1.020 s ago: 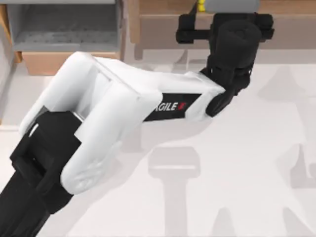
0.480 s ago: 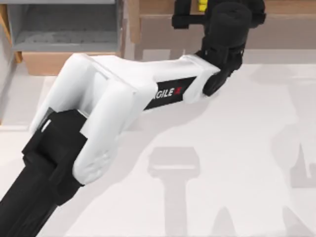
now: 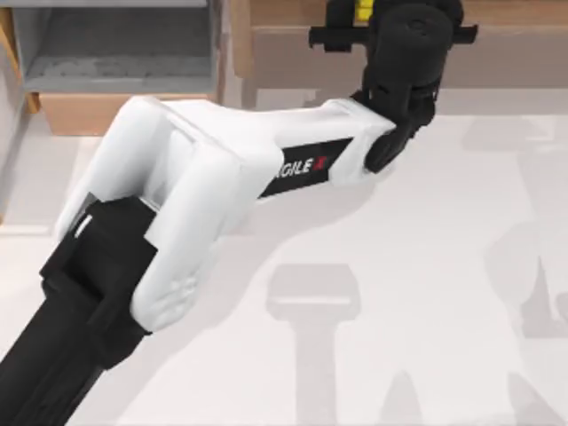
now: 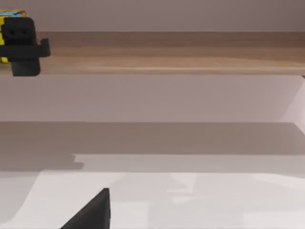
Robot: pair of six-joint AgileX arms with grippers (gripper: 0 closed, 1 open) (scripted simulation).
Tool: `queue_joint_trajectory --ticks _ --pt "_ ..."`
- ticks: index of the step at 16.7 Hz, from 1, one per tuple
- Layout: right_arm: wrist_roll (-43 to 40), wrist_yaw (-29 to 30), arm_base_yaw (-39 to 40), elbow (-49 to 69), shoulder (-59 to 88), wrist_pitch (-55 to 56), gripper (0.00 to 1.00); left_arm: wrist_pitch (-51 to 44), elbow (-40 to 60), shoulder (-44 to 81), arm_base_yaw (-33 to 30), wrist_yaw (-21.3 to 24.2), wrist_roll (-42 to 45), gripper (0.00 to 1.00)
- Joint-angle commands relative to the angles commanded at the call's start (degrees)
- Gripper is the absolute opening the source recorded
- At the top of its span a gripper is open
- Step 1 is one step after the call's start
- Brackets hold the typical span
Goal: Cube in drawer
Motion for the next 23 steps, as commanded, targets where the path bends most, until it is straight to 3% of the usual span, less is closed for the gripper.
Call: queue_joint_trajectory --ticks 7,17,23 --pt "0.0 0.0 0.0 0.0 0.0 0.0 1.0 0.0 0.0 0.0 0.0 0.0 0.0 0.02" --pt "0.0 0.0 0.0 0.0 0.0 0.0 1.0 0.13 0.03 -0.25 -0.37 0.05 0.17 0.0" --pt "0.0 0.0 0.0 0.0 0.0 0.0 1.0 4.15 -3.68 -4.83 -5.53 3.31 4.71 0.0"
